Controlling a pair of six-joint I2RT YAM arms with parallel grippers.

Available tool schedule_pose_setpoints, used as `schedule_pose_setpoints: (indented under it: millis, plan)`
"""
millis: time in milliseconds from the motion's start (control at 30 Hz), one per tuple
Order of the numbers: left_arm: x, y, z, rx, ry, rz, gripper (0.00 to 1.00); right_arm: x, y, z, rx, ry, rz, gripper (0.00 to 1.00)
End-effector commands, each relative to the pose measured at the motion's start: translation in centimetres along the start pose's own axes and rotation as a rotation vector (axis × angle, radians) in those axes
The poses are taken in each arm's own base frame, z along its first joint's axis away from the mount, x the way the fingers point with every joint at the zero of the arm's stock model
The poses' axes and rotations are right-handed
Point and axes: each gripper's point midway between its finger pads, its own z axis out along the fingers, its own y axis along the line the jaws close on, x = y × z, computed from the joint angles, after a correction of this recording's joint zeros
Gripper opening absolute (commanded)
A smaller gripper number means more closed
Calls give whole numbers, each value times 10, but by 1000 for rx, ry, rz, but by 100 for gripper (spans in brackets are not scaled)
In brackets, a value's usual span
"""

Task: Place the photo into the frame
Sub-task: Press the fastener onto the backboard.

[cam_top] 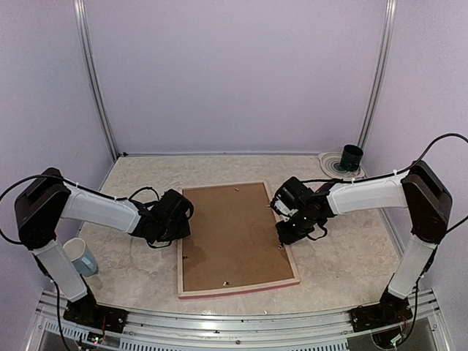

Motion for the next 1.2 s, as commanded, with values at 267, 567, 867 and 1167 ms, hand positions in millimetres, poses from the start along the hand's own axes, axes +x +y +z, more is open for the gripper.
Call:
schedule_pose_setpoints:
  millis: [267, 567, 867, 1167]
  plan:
    - [-70, -19, -6, 43, -129, 14, 34, -20, -1, 14, -10, 31, -75, 24]
    - [-85, -55, -60, 187, -196, 119, 71, -26, 1, 13, -20, 23, -71, 38]
    - [-13, -128, -116, 474, -216, 510, 80, -44, -1, 3, -57, -22, -43, 56]
    - [70, -167, -139, 709, -185, 802, 78, -52, -9, 10, -63, -23, -22, 64]
